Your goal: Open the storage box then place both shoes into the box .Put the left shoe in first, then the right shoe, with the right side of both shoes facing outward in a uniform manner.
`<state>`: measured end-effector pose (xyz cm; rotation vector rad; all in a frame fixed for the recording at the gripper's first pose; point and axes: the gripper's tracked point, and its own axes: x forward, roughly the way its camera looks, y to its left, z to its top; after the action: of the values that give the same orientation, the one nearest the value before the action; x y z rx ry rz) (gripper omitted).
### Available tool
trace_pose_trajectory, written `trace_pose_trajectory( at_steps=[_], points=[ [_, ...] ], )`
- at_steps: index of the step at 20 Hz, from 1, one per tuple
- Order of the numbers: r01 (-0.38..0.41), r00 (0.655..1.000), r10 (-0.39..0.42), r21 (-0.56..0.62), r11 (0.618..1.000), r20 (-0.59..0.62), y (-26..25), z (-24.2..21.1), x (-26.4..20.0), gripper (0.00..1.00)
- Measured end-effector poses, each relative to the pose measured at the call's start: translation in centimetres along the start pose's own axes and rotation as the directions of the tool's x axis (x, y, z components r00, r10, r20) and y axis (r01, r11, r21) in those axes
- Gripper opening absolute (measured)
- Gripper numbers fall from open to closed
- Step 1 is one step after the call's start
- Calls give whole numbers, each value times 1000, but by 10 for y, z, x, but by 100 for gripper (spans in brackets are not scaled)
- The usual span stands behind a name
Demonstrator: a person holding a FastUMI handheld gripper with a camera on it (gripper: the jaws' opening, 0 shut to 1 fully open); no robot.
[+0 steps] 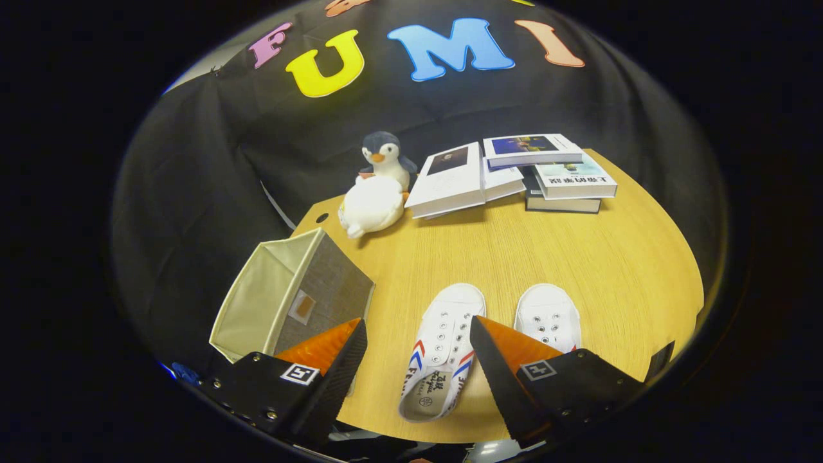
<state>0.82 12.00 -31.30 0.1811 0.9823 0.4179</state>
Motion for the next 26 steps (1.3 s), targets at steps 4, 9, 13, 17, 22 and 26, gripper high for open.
trace_pose_trajectory(
  at_steps=[4, 9, 13, 17, 22, 26],
  points=[
    [25, 997, -25, -1, 1000, -67, -12, -23, 18, 98],
    [50, 990, -43, 52, 997, -138, -28, -45, 35, 98],
    [81, 980, -69, 60, 995, -185, -41, -59, 45, 98],
    [108, 970, -85, 87, 990, -230, -52, -71, 52, 98],
    [136, 955, -116, 55, 989, -272, -58, -86, 59, 79],
    [128, 954, -100, 81, 988, -281, -57, -83, 61, 77]
  ],
)
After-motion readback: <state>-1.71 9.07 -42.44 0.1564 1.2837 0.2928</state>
